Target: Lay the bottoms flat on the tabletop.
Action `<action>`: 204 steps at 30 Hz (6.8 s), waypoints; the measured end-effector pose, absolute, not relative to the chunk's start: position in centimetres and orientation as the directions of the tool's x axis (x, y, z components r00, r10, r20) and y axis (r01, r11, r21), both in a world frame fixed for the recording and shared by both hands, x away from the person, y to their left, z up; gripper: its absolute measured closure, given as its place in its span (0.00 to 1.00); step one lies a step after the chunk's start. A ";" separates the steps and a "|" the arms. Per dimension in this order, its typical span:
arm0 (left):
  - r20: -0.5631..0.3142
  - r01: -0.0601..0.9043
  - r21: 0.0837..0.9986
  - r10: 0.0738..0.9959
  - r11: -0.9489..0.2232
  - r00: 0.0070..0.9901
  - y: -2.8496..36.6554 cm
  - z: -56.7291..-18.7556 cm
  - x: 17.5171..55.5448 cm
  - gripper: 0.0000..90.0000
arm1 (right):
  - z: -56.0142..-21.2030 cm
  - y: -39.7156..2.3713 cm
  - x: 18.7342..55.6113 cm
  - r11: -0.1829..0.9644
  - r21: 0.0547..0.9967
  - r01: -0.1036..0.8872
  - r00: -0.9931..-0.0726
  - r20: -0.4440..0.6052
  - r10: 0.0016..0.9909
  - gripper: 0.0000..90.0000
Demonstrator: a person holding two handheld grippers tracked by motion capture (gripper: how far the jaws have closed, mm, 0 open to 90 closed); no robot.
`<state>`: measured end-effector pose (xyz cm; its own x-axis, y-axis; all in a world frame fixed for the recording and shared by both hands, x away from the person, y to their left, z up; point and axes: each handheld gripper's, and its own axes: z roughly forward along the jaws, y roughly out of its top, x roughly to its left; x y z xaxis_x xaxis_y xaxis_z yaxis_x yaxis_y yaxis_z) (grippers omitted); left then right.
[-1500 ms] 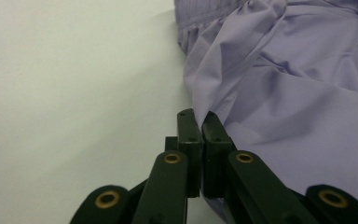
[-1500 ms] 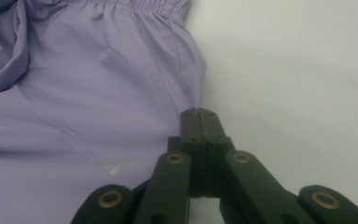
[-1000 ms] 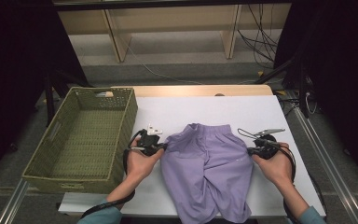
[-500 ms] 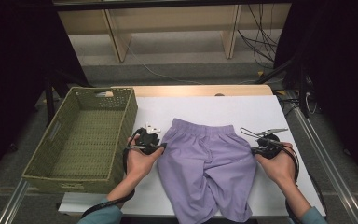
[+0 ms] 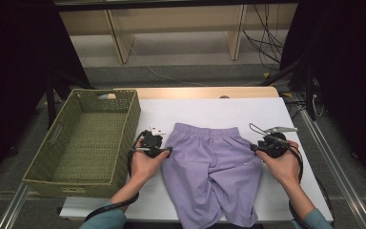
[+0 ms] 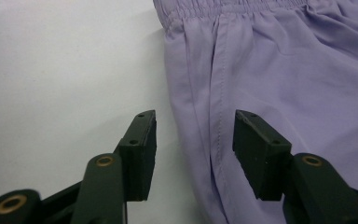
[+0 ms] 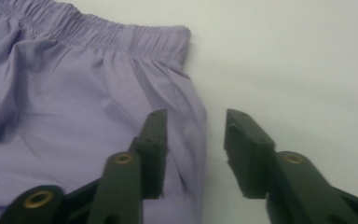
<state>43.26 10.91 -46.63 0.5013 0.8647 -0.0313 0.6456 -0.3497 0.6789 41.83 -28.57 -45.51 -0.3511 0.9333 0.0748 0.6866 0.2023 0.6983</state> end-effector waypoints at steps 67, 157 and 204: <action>0.137 0.598 0.676 0.871 -0.431 0.472 7.7 -44.3 51.0 0.85 | -44.5 -23.2 50.3 0.206 0.759 0.617 -0.317 0.000 0.949 0.95; 0.131 0.594 0.518 0.743 -0.615 0.656 13.2 -45.9 34.7 1.00 | -45.1 -30.6 35.5 0.280 0.590 0.757 -0.300 -0.067 0.952 0.89; 0.120 0.250 0.697 0.453 -0.672 0.884 7.9 -44.0 31.6 0.52 | -45.4 -16.1 29.5 0.662 0.565 0.492 -0.854 0.169 0.492 1.00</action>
